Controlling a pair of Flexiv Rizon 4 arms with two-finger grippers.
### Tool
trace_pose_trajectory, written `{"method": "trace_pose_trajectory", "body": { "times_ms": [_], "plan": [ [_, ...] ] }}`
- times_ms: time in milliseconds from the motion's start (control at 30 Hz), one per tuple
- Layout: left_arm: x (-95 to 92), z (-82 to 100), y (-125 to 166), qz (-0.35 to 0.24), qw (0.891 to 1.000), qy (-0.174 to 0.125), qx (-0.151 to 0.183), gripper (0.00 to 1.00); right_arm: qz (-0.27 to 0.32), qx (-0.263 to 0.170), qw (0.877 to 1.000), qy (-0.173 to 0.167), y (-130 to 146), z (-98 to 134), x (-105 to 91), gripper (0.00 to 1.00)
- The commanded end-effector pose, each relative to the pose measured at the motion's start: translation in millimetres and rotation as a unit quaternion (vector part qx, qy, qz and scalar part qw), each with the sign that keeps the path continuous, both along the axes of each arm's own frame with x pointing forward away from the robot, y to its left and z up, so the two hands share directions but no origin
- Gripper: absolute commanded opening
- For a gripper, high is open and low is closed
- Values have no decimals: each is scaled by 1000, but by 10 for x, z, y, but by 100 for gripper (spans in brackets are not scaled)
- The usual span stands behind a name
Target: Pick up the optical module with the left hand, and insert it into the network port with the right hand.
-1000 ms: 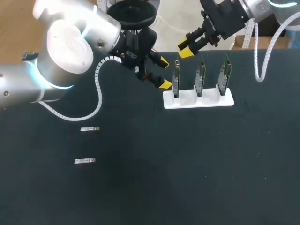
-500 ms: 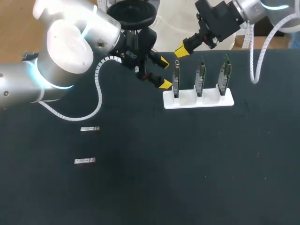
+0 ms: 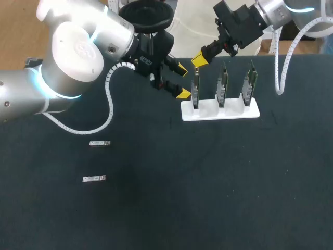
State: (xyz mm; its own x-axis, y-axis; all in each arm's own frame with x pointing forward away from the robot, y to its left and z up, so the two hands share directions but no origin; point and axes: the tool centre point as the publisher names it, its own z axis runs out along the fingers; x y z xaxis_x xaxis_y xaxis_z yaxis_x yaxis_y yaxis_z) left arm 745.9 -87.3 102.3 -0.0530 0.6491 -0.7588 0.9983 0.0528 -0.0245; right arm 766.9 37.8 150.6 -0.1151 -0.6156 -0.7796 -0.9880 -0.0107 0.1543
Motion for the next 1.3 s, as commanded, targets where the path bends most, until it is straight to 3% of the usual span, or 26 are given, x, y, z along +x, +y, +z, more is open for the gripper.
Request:
{"method": "trace_pose_trajectory", "body": {
  "times_ms": [33,1300],
  "plan": [
    [14,8,-9,0,1000,2,3,100,2,1,1000,5,4,-40,38,0],
    [14,8,-9,0,1000,2,3,100,2,-14,1000,20,0,-211,-23,0]
  ]
}}
